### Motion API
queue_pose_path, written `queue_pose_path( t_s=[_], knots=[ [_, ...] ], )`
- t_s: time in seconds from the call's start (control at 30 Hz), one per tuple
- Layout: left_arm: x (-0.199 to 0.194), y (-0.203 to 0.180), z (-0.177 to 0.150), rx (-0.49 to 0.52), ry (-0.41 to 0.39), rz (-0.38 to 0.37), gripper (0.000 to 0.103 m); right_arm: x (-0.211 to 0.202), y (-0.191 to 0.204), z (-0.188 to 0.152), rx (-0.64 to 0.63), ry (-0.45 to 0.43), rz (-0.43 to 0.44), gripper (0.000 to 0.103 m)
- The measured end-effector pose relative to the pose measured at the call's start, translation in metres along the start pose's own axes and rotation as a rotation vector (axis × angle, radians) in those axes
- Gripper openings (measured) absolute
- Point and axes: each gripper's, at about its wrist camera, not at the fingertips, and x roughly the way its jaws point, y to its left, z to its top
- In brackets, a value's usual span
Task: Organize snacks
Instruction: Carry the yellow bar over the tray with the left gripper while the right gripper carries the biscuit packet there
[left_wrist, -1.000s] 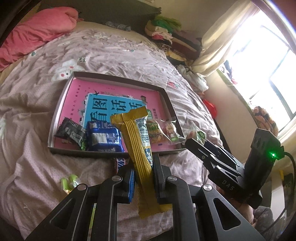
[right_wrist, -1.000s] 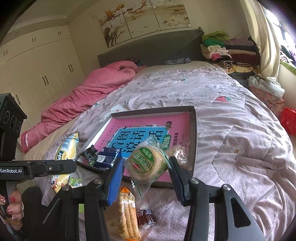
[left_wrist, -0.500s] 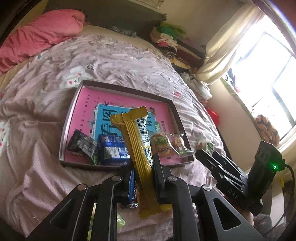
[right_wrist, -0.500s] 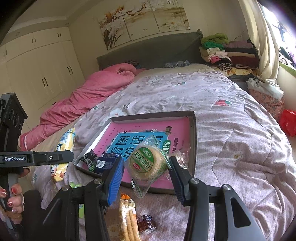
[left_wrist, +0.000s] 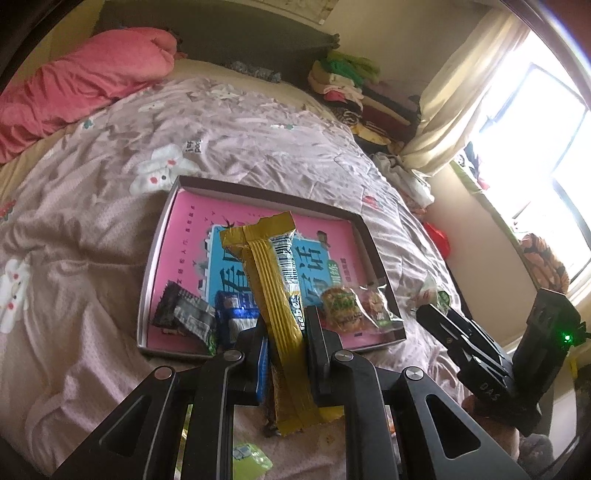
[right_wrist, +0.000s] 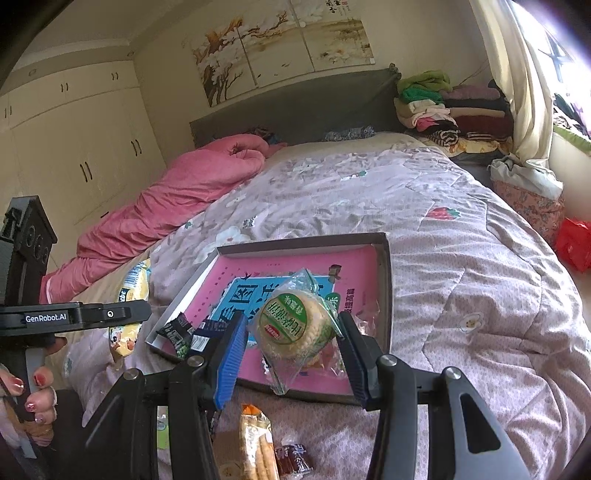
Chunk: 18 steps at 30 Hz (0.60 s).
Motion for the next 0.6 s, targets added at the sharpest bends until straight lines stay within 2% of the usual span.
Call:
queue_pose_path(
  t_s=[0.6],
  knots=[
    [0.012, 0.027, 0.013, -0.036, -0.022, 0.025, 0.017, 0.002, -0.010, 0.012, 0.052, -0.037, -0.017, 0.049]
  ],
)
